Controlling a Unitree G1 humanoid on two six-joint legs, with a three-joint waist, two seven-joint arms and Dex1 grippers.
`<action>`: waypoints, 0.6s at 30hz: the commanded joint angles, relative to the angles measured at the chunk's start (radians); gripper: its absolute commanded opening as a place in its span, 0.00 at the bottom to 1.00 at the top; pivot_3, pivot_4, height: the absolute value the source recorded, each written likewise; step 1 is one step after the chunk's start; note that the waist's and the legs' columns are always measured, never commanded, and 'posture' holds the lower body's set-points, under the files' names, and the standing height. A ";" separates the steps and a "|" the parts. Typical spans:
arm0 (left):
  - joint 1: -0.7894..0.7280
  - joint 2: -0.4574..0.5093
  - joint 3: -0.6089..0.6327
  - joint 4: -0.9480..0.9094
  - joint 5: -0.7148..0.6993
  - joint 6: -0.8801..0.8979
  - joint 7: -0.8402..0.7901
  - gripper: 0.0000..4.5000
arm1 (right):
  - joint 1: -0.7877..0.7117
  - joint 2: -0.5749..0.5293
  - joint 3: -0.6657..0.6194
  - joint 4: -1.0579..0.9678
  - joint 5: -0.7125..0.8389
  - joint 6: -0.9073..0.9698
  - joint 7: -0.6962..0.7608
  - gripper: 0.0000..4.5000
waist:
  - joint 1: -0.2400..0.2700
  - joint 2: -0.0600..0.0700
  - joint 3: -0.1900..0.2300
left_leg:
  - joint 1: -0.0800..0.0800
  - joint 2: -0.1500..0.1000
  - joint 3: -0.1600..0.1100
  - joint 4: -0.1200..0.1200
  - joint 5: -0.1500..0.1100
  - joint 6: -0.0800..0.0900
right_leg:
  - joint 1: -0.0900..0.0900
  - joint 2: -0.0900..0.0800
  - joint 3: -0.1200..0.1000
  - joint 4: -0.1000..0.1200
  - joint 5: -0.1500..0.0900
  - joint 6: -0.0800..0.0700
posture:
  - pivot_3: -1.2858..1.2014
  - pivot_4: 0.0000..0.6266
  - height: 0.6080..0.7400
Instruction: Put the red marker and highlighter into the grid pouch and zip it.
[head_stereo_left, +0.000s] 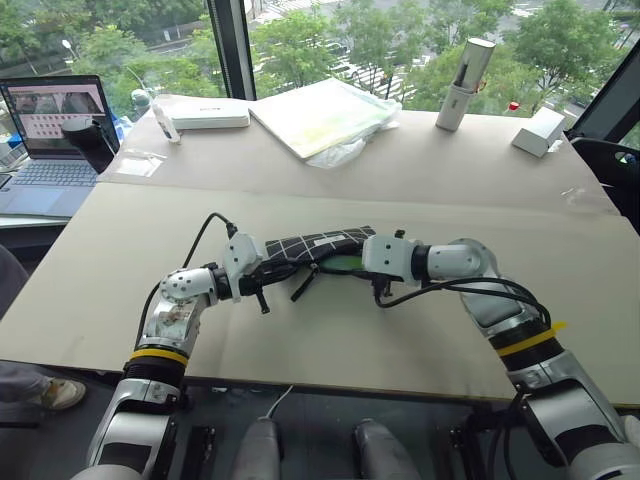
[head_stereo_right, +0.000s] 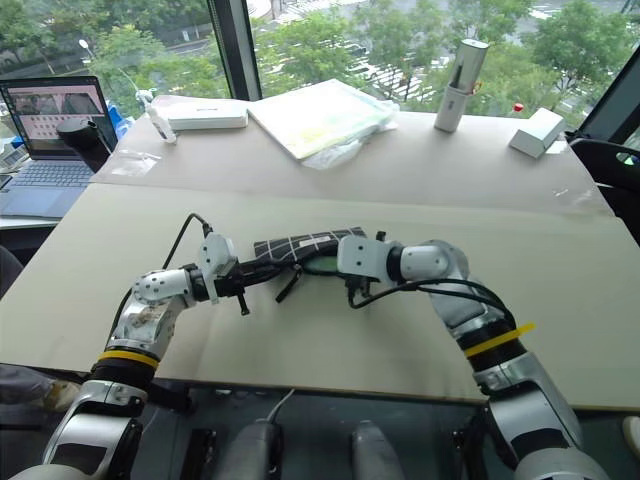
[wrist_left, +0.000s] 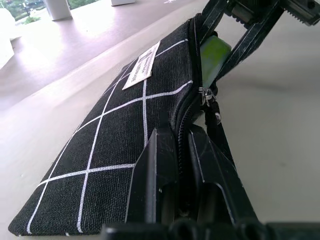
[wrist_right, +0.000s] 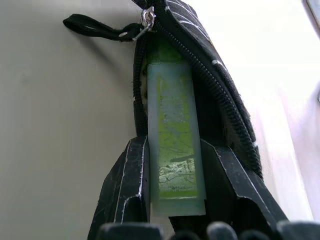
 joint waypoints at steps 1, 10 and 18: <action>-0.020 -0.010 0.000 -0.031 -0.005 -0.012 0.003 0.00 | -0.036 0.054 0.033 -0.021 -0.031 -0.031 -0.040 0.24 | 0.000 0.000 0.000 | 0.000 0.000 0.000 0.000 0.000 0.000 | 0.000 0.000 0.000 0.000 0.000 0.000 | 0.52 0.24 0.97; -0.018 -0.013 -0.005 -0.074 -0.009 0.023 0.013 0.00 | -0.068 0.066 -0.022 0.054 -0.081 -0.038 -0.155 0.86 | 0.002 0.000 0.000 | 0.000 0.000 0.000 0.000 0.000 0.000 | 0.000 0.000 0.000 0.000 0.000 0.000 | 0.52 0.24 0.97; -0.011 -0.010 -0.003 -0.084 -0.011 0.031 0.018 0.00 | 0.081 -0.037 -0.240 -0.196 0.290 0.199 0.023 0.99 | 0.003 0.000 0.000 | 0.000 0.000 0.000 0.000 0.000 0.000 | 0.001 0.000 0.000 -0.001 0.000 0.000 | 0.52 0.24 0.97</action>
